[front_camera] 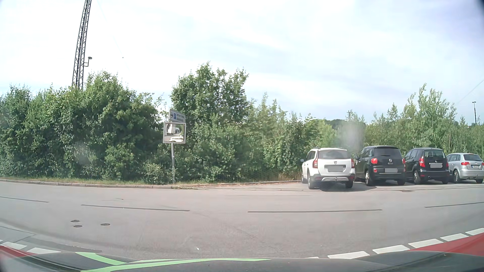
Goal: Follow the waypoints while adhering to traffic rules and regulations
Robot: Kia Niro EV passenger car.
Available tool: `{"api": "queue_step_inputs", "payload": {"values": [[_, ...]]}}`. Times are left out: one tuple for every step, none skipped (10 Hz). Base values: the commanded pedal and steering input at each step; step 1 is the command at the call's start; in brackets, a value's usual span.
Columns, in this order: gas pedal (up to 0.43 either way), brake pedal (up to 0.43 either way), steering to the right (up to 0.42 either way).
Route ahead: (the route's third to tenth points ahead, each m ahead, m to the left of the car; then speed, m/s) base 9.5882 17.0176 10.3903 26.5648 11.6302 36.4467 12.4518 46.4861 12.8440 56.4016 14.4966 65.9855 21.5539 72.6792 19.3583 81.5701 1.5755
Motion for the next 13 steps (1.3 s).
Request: {"api": "queue_step_inputs", "payload": {"values": [[0.0, 0.207, -0.016], [0.0, 0.207, -0.019], [0.0, 0.207, -0.021], [0.0, 0.201, -0.027], [0.0, 0.195, -0.038], [0.0, 0.195, -0.049], [0.0, 0.195, -0.061], [0.0, 0.201, -0.07], [0.0, 0.201, -0.076], [0.0, 0.201, -0.08], [0.0, 0.201, -0.079], [0.0, 0.201, -0.077], [0.0, 0.201, -0.076]]}}
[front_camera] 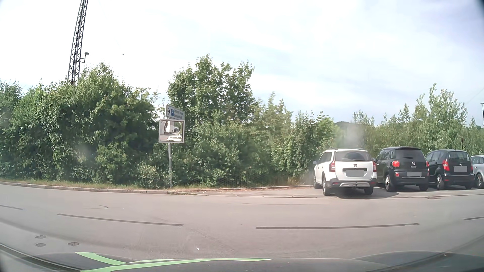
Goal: Follow the waypoints while adhering to traffic rules and regulations
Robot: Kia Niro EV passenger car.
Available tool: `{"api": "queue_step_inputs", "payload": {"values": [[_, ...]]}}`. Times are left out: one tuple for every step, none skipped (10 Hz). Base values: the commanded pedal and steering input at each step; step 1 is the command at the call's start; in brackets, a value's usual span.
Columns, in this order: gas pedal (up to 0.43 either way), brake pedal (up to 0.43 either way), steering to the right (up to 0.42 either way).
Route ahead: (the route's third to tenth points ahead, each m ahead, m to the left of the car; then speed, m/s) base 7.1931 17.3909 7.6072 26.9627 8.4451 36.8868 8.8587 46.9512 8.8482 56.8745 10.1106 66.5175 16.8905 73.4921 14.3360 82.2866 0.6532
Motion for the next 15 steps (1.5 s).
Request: {"api": "queue_step_inputs", "payload": {"values": [[0.0, 0.201, -0.075], [0.0, 0.207, -0.075], [0.0, 0.207, -0.075], [0.0, 0.213, -0.075], [0.0, 0.213, -0.075], [0.0, 0.213, -0.075], [0.0, 0.213, -0.075], [0.0, 0.213, -0.075], [0.0, 0.213, -0.075], [0.0, 0.213, -0.075], [0.0, 0.22, -0.075], [0.0, 0.238, -0.075], [0.0, 0.25, -0.075], [0.0, 0.25, -0.075], [0.0, 0.256, -0.075]]}}
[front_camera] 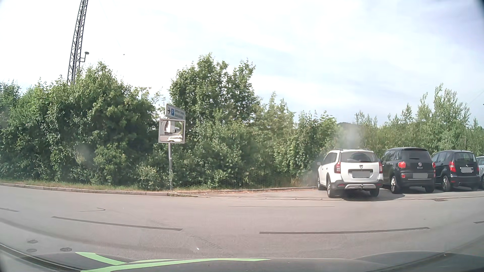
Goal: Follow the waypoints while adhering to traffic rules and regulations
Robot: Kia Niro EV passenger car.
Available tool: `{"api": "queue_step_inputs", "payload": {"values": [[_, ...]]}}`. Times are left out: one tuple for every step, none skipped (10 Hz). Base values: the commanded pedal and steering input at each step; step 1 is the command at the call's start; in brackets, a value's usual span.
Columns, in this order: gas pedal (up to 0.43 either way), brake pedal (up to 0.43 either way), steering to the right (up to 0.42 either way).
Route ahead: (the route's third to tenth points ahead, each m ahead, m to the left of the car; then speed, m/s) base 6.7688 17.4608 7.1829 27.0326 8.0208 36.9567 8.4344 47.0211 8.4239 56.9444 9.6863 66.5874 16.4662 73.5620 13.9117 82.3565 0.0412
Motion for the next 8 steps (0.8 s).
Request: {"api": "queue_step_inputs", "payload": {"values": [[0.0, 0.262, -0.075], [0.0, 0.262, -0.075], [0.0, 0.262, -0.075], [0.0, 0.268, -0.075], [0.0, 0.268, -0.075], [0.0, 0.268, -0.075], [0.0, 0.268, -0.075], [0.0, 0.274, -0.075]]}}
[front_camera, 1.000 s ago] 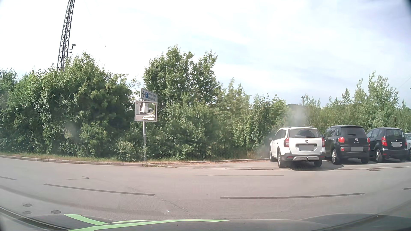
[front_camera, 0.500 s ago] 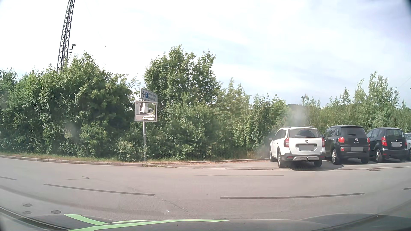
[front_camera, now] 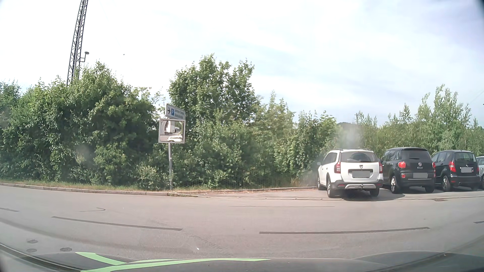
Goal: Follow the waypoints while adhering to traffic rules and regulations
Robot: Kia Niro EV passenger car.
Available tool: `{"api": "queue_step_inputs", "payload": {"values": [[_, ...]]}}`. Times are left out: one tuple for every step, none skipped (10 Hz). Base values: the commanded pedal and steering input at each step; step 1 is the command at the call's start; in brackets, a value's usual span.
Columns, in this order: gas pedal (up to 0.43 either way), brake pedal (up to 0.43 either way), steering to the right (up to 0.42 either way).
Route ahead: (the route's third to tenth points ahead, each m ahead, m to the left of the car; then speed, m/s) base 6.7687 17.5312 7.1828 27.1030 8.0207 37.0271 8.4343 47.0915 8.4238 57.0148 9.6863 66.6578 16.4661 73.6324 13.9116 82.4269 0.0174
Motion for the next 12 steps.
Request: {"api": "queue_step_inputs", "payload": {"values": [[0.0, 0.274, -0.075], [0.0, 0.274, -0.075], [0.0, 0.274, -0.075], [0.0, 0.274, -0.075], [0.0, 0.274, -0.075], [0.0, 0.274, -0.075], [0.0, 0.274, -0.075], [0.0, 0.274, -0.075], [0.0, 0.274, -0.075], [0.0, 0.274, -0.075], [0.0, 0.274, -0.075], [0.0, 0.274, -0.075]]}}
